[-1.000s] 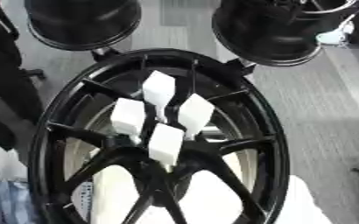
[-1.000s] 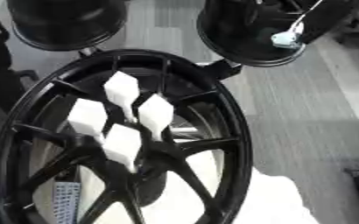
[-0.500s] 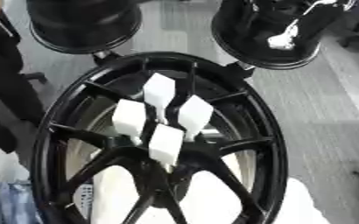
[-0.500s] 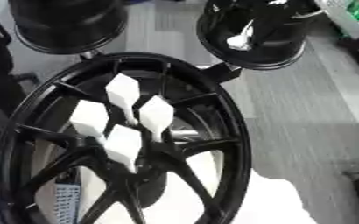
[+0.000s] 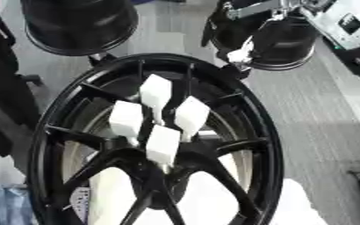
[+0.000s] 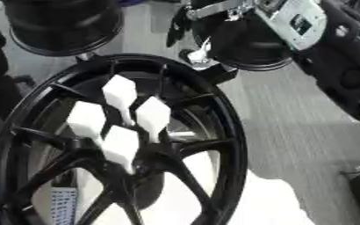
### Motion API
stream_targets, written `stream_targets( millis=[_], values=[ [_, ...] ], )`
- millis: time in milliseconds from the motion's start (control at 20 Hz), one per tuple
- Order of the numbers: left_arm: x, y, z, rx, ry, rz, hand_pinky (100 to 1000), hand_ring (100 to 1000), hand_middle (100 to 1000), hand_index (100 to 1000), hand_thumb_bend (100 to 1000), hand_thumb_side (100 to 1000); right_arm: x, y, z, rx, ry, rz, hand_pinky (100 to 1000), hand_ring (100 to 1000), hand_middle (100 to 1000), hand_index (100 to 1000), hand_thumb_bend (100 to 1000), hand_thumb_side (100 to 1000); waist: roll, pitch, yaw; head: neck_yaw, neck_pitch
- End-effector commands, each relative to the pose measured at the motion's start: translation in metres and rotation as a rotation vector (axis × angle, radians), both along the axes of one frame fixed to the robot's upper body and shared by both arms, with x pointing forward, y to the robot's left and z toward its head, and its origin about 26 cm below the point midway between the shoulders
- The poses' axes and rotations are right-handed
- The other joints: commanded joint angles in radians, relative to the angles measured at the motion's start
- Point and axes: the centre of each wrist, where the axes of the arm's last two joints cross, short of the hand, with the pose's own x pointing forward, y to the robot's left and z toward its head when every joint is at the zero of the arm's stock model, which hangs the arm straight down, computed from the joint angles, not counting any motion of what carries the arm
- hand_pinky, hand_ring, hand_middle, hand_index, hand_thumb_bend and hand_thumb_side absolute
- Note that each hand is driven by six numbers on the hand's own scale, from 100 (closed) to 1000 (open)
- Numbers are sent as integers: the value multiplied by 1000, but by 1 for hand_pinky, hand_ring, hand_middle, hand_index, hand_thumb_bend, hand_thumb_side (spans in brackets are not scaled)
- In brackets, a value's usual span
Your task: Pull the pin out of the wheel hub.
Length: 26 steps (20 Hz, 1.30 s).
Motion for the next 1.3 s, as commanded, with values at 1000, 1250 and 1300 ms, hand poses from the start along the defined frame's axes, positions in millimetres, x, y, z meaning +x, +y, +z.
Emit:
stream_targets(
  millis=[1000,1250,1300],
  values=[
    [-1,-3,11,20,-30,-25,751,744,650,835,100,651,-28,17,-4,-85,38,290,902,859,796,836,100,229,-2,-11,11,-21,12],
    [-1,-4,11,20,-31,-30,751,744,649,835,100,651,-40,27,0,-79,44,328,901,859,799,839,100,252,-3,-9,13,-27,17],
    [-1,-4,11,20,-30,-30,751,744,649,835,100,652,-42,30,0,-81,43,339,902,860,800,840,100,254,-3,-8,14,-28,17]
  ],
)
